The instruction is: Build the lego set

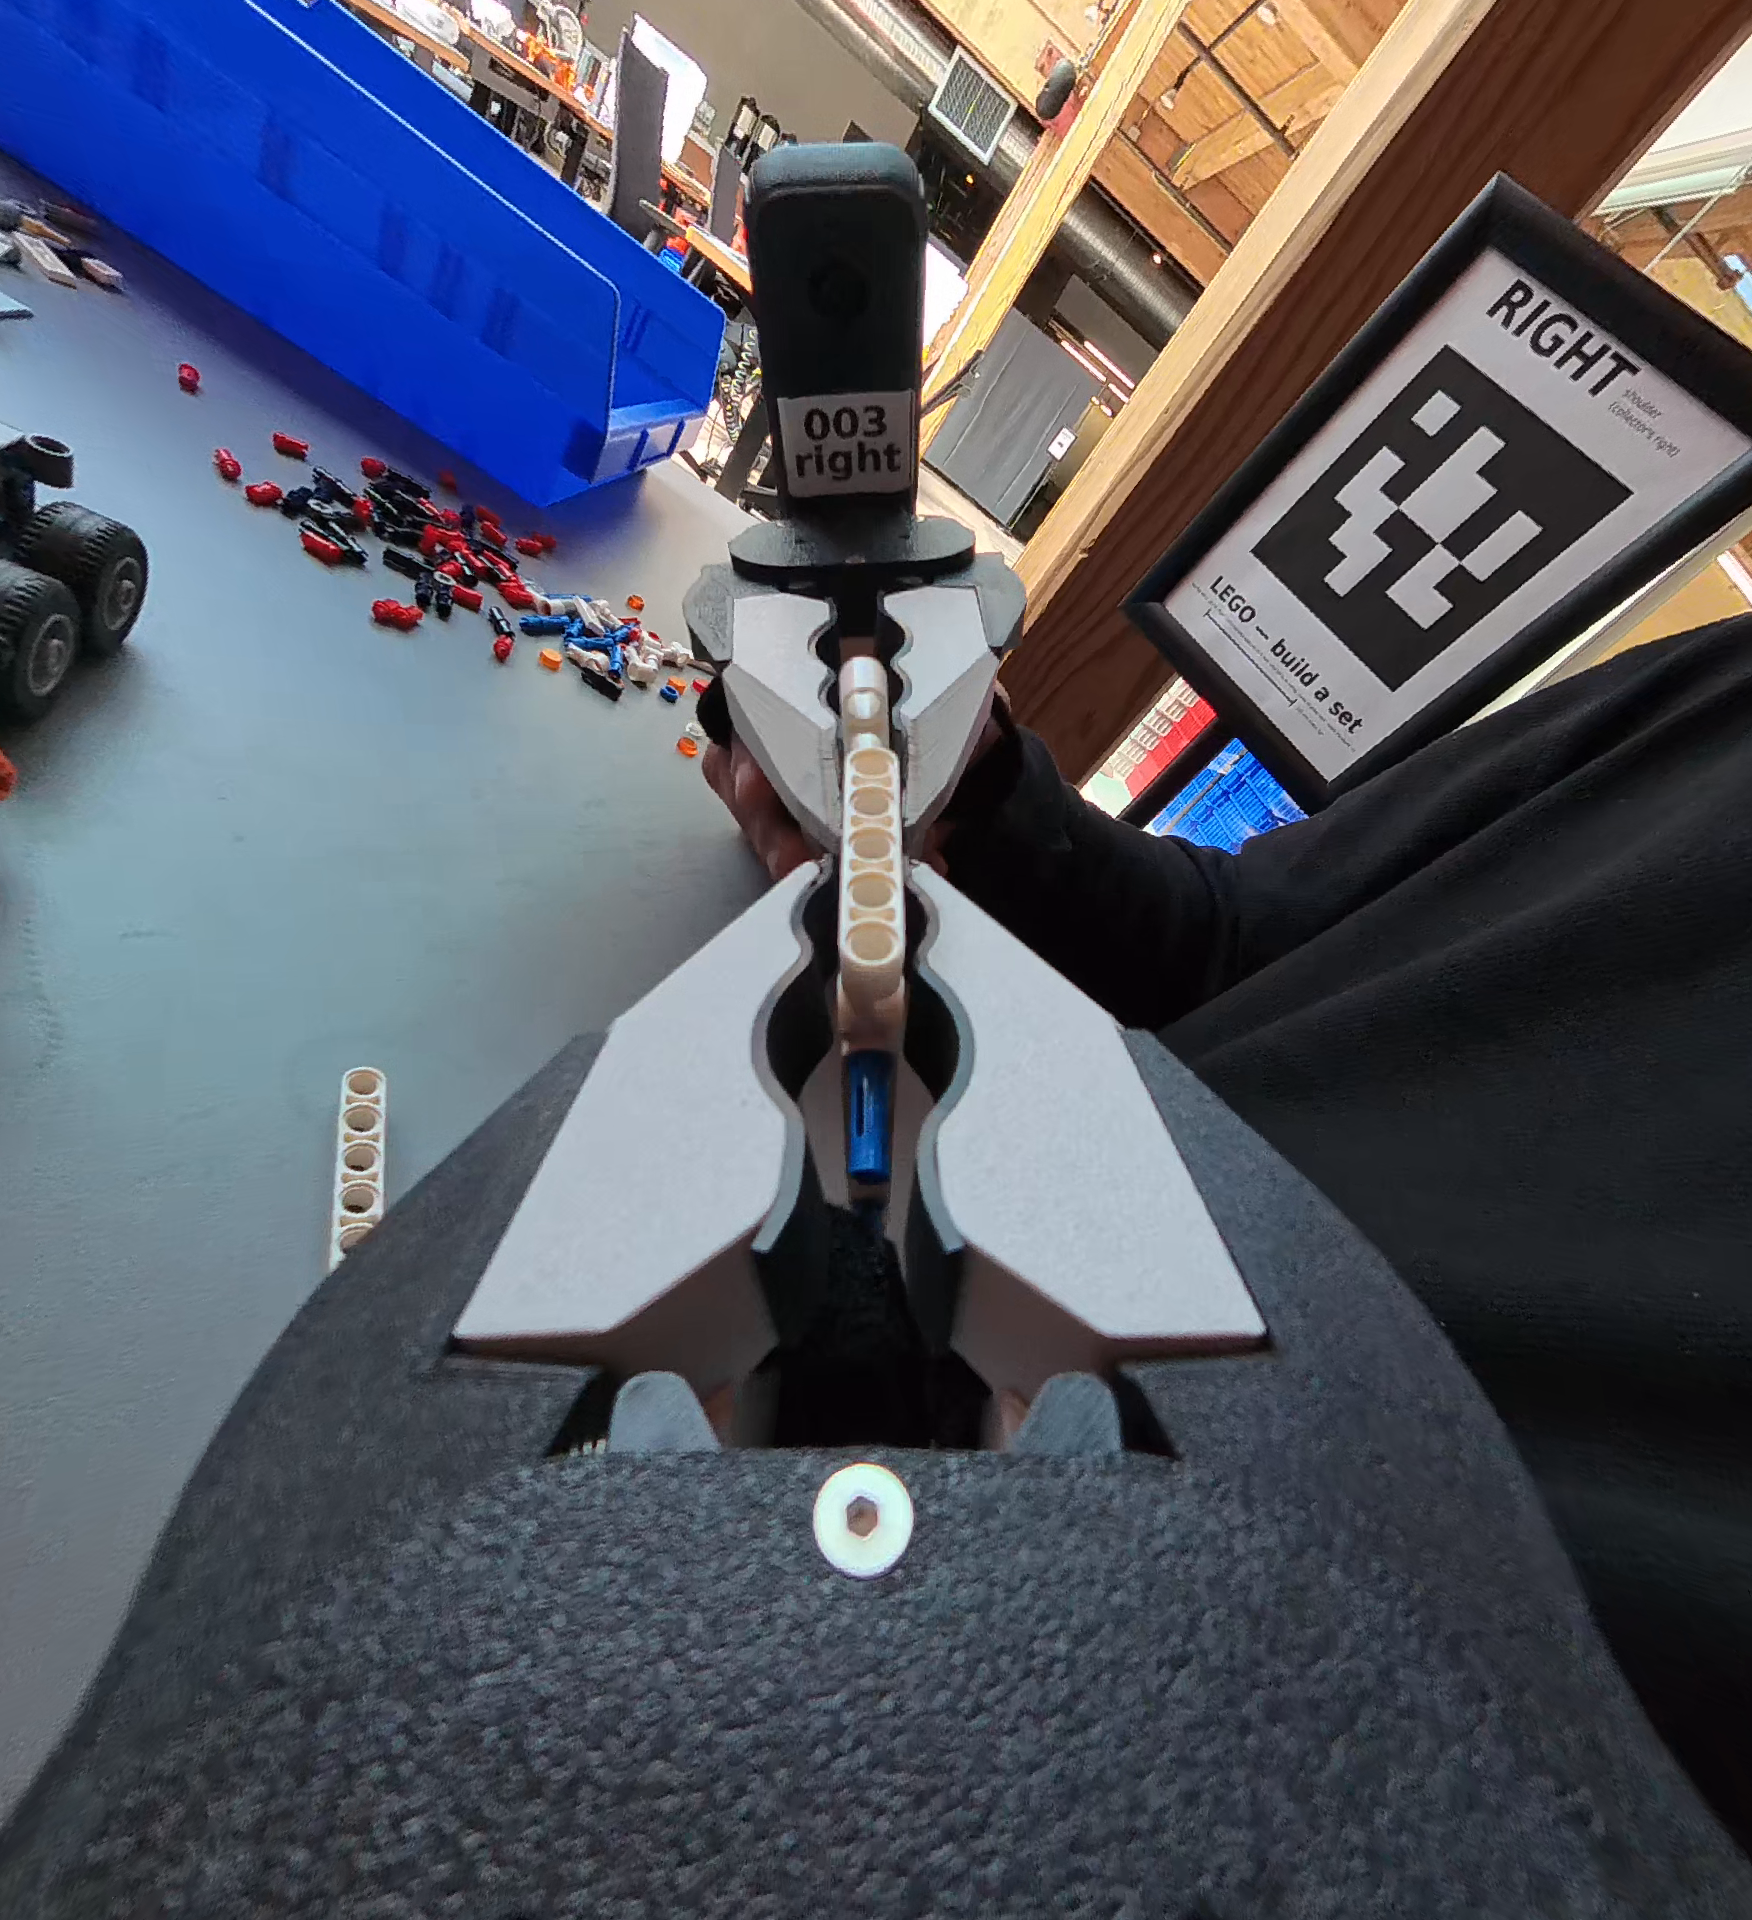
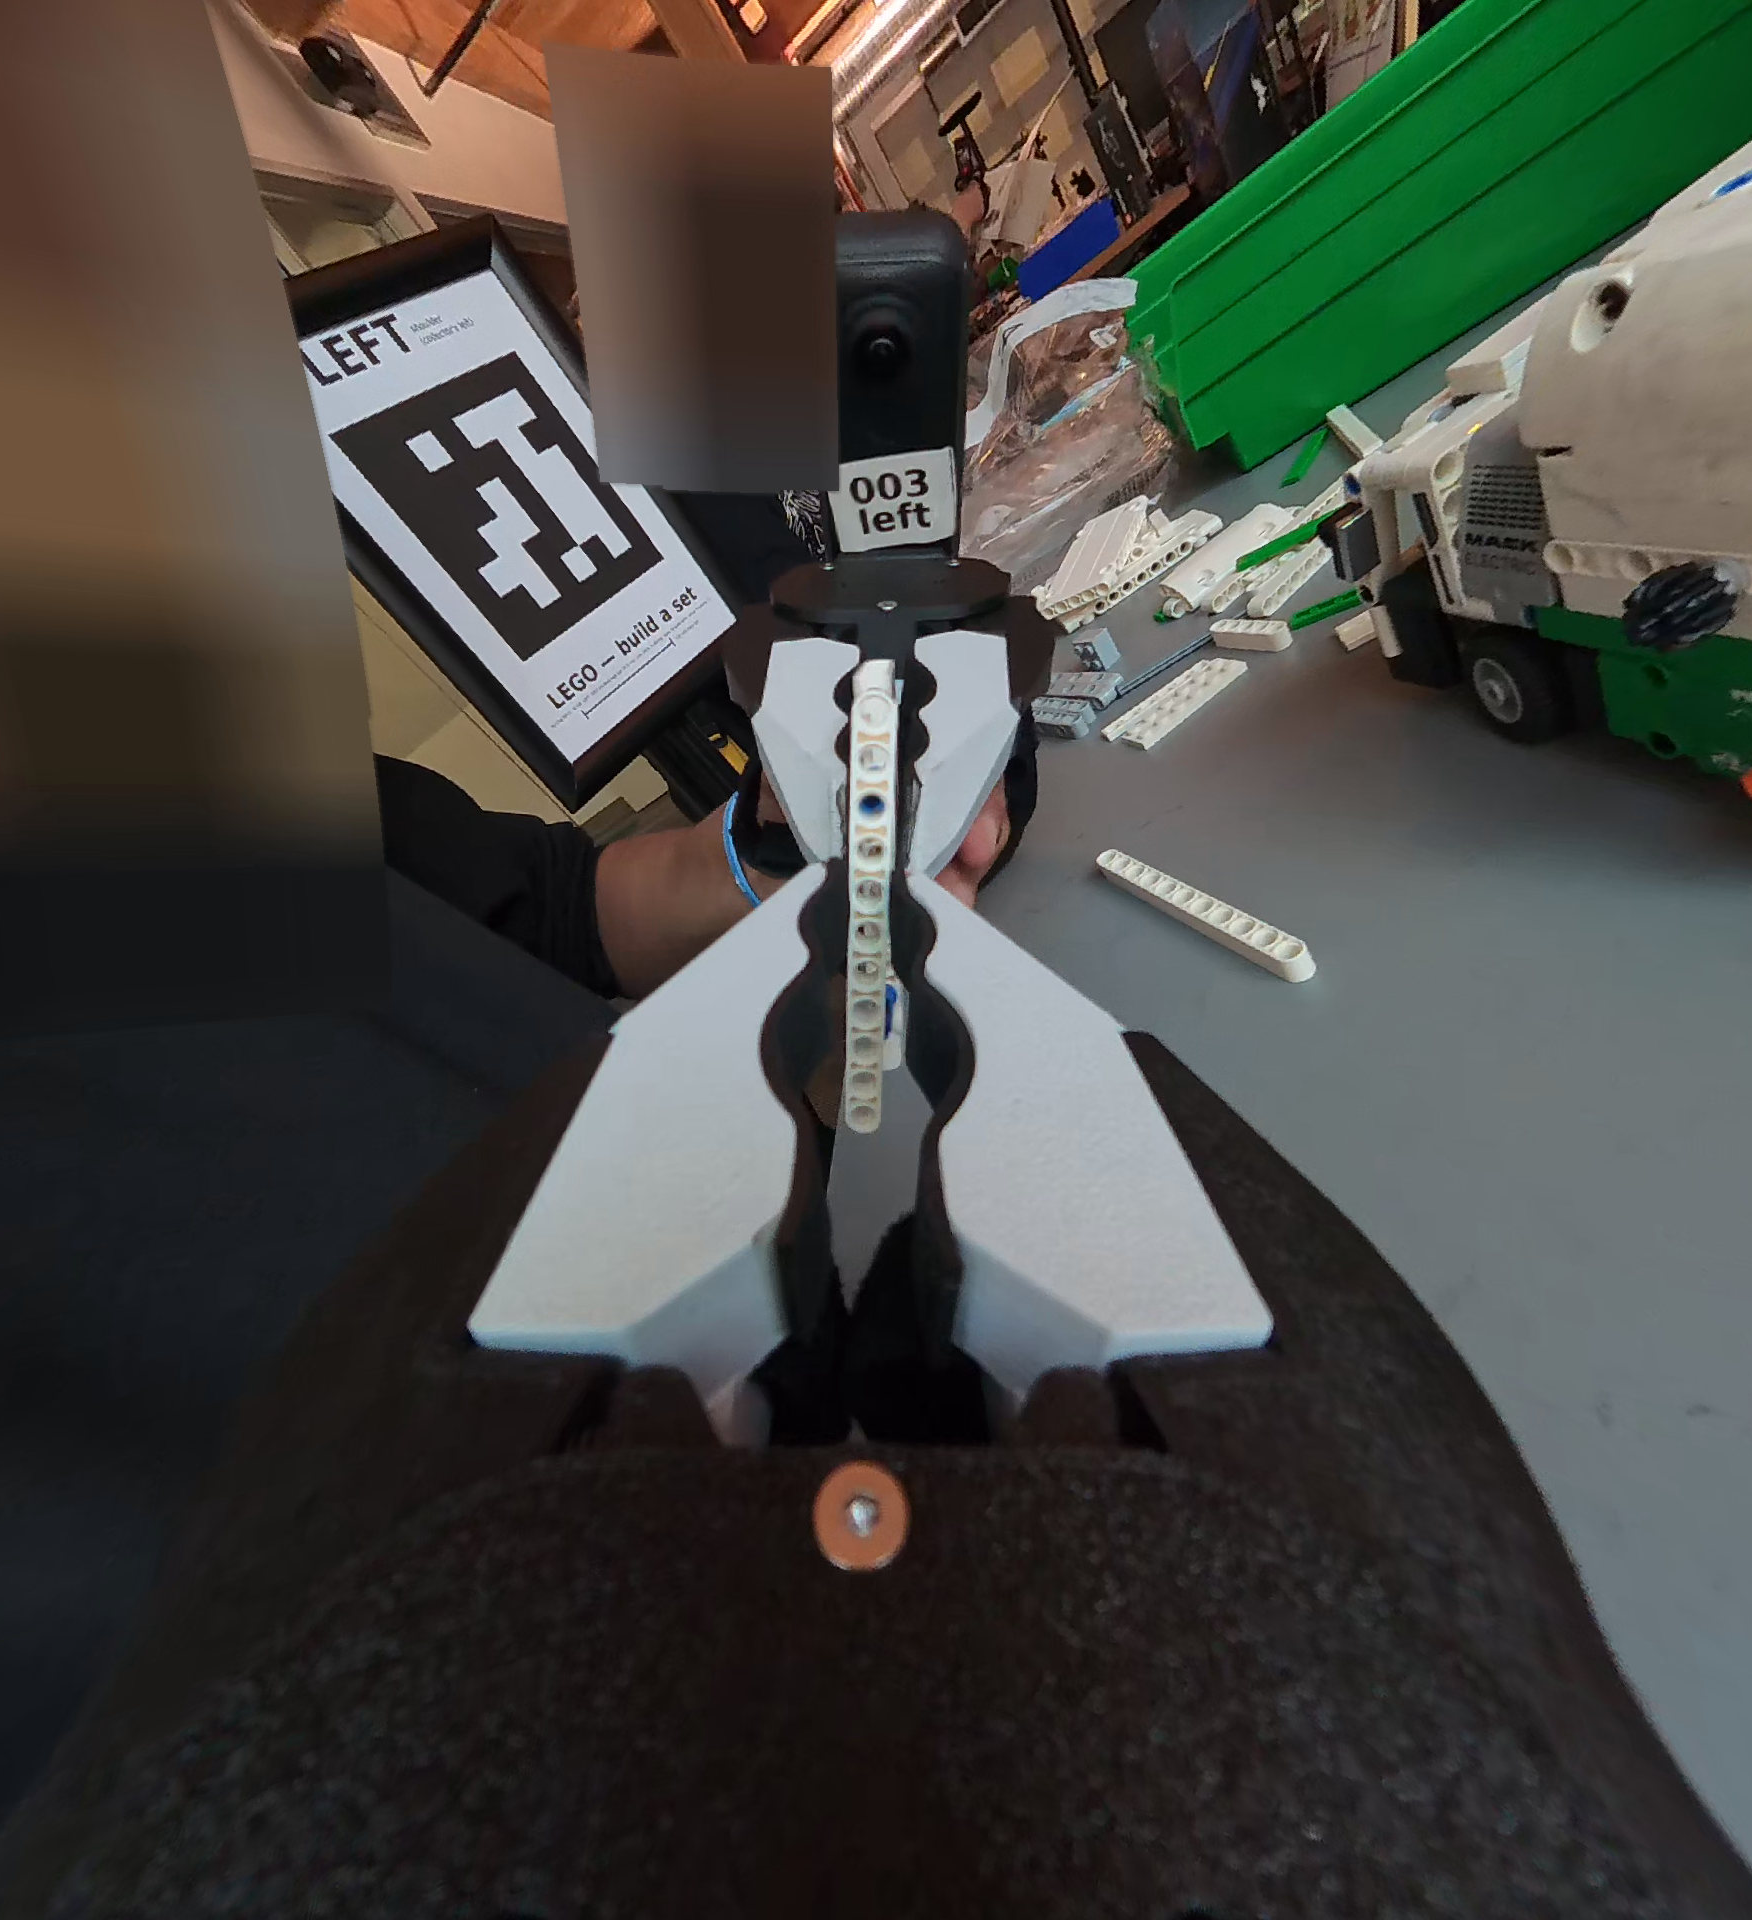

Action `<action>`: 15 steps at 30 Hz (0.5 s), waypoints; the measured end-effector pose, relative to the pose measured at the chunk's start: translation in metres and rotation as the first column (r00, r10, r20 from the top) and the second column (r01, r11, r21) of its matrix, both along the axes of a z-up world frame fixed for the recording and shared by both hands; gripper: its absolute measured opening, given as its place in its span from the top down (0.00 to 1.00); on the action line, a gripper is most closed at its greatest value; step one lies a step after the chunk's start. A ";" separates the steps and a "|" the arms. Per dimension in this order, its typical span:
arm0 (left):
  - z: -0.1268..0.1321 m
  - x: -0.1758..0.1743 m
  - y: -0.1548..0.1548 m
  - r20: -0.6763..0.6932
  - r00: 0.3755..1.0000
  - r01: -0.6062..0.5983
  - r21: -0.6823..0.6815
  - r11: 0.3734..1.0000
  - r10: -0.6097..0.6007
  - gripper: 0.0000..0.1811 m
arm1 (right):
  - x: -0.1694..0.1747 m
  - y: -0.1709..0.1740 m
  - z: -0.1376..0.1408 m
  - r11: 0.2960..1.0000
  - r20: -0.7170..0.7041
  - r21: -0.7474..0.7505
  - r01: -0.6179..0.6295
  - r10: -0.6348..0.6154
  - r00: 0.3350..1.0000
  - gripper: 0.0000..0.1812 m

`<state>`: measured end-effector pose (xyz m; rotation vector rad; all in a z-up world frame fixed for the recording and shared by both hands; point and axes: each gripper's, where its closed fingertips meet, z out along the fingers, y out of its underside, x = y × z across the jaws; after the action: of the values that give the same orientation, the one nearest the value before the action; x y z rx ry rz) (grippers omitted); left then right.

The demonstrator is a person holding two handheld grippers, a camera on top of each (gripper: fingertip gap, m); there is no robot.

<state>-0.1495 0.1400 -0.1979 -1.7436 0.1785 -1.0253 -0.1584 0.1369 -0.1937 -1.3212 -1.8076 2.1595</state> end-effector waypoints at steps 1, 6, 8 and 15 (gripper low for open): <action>0.000 0.000 0.000 0.004 1.000 0.005 -0.002 1.000 -0.005 0.97 | 0.000 0.000 0.000 1.000 -0.001 0.003 0.001 -0.001 1.000 0.97; -0.008 0.001 -0.002 0.018 0.999 0.038 -0.069 0.997 -0.037 0.97 | 0.000 -0.001 -0.006 0.999 0.025 0.033 -0.007 0.006 1.000 0.97; -0.014 0.002 -0.003 -0.013 0.999 0.050 -0.101 0.994 -0.052 0.97 | -0.001 -0.001 -0.011 0.997 0.042 0.079 -0.014 0.011 0.999 0.97; -0.023 0.010 -0.008 -0.036 0.990 0.129 -0.156 0.979 -0.136 0.97 | 0.004 -0.006 -0.017 0.991 0.091 0.108 -0.082 0.073 0.993 0.97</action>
<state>-0.1392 0.1315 -0.2212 -1.9169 0.2537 -1.1204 -0.1548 0.1313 -0.2104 -1.3617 -2.0120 2.0321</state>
